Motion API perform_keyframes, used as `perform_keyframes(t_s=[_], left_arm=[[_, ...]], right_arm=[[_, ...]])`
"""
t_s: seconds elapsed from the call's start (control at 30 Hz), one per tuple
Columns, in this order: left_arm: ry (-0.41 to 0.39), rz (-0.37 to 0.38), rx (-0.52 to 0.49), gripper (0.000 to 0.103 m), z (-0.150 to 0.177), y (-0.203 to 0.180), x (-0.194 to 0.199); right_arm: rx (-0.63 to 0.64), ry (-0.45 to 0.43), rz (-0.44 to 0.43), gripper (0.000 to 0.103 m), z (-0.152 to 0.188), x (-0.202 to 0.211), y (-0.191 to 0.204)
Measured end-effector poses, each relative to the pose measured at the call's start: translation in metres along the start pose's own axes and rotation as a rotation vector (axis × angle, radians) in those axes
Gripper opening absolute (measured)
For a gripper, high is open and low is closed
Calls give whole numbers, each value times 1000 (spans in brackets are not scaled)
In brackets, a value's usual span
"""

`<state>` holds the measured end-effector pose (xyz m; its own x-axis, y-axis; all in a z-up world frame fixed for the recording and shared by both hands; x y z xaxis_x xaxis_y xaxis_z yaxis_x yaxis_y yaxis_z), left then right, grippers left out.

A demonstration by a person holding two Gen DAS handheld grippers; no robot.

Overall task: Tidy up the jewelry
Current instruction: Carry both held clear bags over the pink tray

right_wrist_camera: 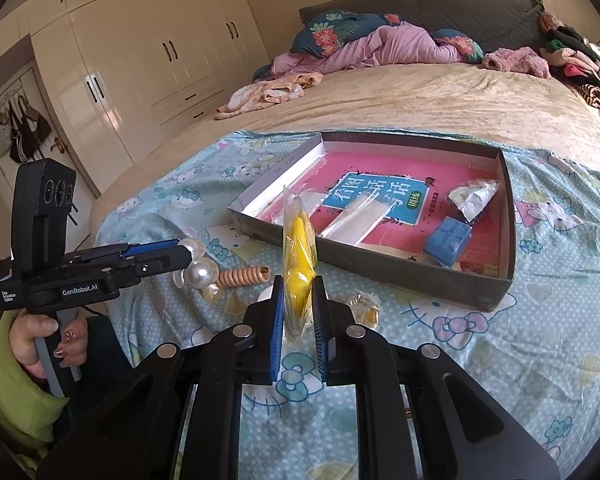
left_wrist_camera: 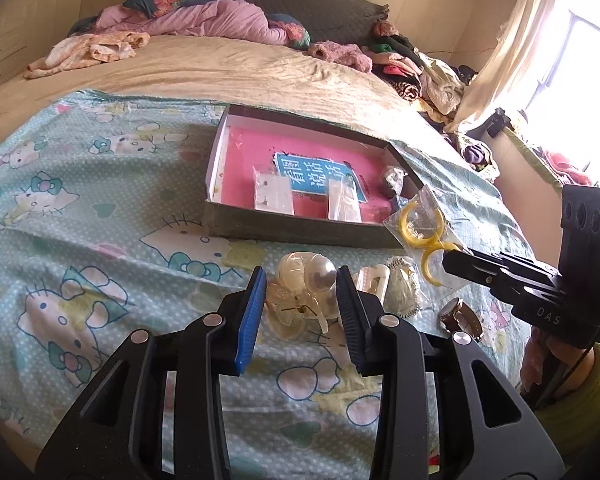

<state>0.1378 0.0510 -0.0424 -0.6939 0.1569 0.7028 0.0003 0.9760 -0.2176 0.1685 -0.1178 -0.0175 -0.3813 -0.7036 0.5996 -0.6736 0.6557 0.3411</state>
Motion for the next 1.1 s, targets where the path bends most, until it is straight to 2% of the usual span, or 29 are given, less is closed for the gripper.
perform_keyframes(t_s=[0.27,0.6,1.1], left_arm=[[-53,-28,41,28,-18,20,12],[-99,-51,46,28,-50,31,14],[-130,-45,-5,28,-103,21,-7]], right_arm=[[42,-19,-17,13,-19,-4,15],[93,-68,-18,13,-51,-6,22],[73,-146,80,13,-90,3,-17]])
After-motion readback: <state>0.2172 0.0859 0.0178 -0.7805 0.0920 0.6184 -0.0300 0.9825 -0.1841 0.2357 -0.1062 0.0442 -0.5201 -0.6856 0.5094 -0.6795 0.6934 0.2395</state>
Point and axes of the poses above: each gripper's, at about its wrist camera, not at the fingertips, and x roughly against the way its jaws point, y to its left, z to its underside, the point moved 5 cm from there along -x, roughly the way its jaws point, and after that the axes turned 7 degrees about -z, right-handed, at the moved point
